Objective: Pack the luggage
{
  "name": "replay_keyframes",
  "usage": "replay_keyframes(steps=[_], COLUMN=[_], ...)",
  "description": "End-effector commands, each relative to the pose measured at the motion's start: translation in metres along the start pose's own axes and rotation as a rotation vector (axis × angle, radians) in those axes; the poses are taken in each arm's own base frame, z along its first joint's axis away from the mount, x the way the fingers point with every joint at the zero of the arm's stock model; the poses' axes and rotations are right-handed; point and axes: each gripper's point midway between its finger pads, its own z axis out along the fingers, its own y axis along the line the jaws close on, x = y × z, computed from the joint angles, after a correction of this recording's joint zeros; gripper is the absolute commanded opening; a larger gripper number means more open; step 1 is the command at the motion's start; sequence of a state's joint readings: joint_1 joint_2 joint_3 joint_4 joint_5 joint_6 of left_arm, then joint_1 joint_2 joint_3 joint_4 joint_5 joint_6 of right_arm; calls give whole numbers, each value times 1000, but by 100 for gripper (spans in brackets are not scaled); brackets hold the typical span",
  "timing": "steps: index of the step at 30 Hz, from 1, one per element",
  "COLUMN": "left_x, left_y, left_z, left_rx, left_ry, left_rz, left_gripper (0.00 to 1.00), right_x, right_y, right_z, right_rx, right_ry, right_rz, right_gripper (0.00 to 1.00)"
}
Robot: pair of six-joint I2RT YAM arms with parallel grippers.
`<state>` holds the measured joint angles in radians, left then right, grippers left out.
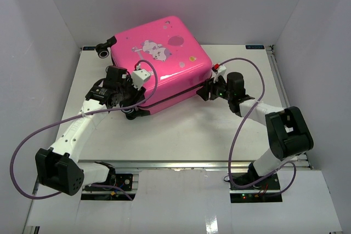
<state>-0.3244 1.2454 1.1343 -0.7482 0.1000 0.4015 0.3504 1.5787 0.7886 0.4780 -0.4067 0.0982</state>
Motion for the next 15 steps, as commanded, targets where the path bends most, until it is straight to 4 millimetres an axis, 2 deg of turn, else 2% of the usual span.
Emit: replay_keyframes(steps=[1, 7, 15], left_x=[-79, -82, -80], left_y=[38, 39, 42], left_z=[-31, -38, -37], left_rx=[-170, -180, -198], left_ry=[-320, -348, -340], left_rz=[-101, -113, -115], left_gripper=[0, 0, 0], right_x=[-17, -25, -41], right_y=[-5, -14, -14], right_z=[14, 27, 30], right_rx=[11, 33, 49], right_ry=[-61, -110, -177], right_rz=[-47, -59, -75], right_gripper=[56, 52, 49])
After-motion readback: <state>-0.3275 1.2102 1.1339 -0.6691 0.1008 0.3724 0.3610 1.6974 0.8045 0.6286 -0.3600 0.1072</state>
